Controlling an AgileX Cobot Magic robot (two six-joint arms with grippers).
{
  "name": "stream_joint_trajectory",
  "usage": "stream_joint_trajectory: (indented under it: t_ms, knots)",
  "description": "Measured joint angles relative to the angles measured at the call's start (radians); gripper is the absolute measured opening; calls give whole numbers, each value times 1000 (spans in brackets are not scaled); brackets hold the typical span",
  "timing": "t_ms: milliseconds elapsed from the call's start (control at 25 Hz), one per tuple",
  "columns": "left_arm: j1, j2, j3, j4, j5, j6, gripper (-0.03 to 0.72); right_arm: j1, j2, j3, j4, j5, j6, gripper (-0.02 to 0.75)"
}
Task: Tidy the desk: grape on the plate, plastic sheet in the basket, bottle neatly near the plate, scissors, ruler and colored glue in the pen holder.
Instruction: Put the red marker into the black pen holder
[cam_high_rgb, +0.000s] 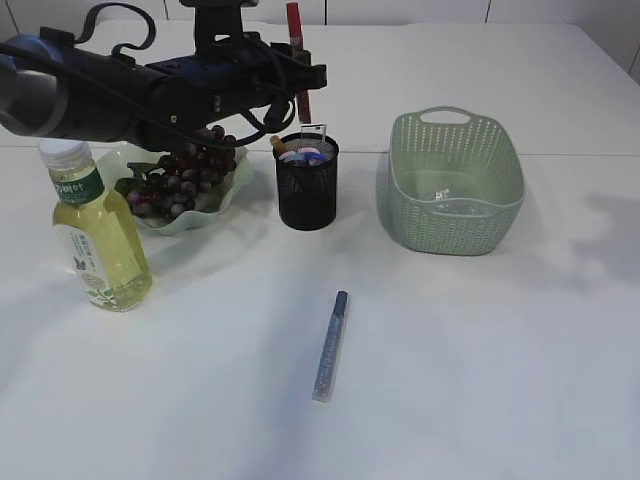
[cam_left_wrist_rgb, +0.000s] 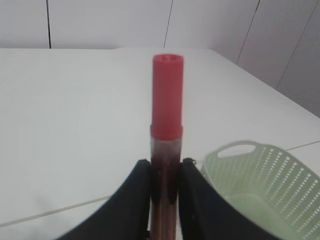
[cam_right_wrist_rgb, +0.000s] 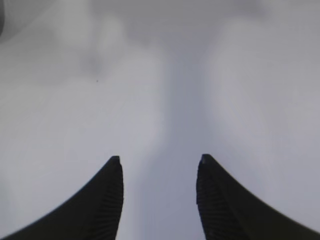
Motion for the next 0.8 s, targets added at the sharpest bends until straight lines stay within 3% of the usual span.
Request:
stream_joint_trajectory:
  t_ms: [640,800]
  knots:
    - [0,0,0,0,25,0,197,0,0,0,0,0,0,382]
    - [0,-33,0,2,118,0,202,0,0,0,0,0,0,382]
